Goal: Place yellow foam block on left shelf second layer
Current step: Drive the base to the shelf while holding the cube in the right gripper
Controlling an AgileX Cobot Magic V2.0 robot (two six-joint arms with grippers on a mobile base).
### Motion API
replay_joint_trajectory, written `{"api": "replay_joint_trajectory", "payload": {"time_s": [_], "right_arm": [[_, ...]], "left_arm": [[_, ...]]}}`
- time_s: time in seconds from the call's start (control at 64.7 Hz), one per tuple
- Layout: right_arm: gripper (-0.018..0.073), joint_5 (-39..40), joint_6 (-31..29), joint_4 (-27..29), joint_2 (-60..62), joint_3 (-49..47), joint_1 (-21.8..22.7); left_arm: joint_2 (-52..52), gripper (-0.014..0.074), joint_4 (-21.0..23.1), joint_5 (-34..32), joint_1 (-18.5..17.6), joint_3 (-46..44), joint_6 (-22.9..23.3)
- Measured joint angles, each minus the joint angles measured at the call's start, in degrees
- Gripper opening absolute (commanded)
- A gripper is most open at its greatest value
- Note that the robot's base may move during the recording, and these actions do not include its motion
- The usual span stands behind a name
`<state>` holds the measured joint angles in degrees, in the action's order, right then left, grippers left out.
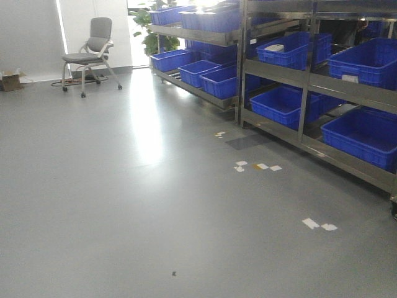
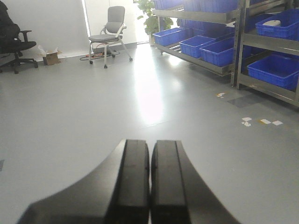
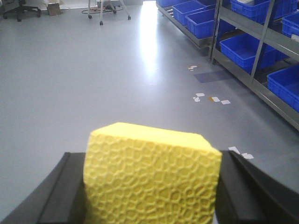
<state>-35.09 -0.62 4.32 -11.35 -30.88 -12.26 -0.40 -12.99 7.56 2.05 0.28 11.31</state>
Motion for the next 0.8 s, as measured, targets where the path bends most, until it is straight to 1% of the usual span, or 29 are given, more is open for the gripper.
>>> {"api": "replay_joint_trajectory", "payload": {"time_s": [0.804], "right_arm": [[0.0277, 0.0, 0.0, 0.0, 0.0, 0.0, 0.0]], "left_arm": [[0.0, 0.0137, 0.0, 0.0, 0.0, 0.0, 0.0]]}}
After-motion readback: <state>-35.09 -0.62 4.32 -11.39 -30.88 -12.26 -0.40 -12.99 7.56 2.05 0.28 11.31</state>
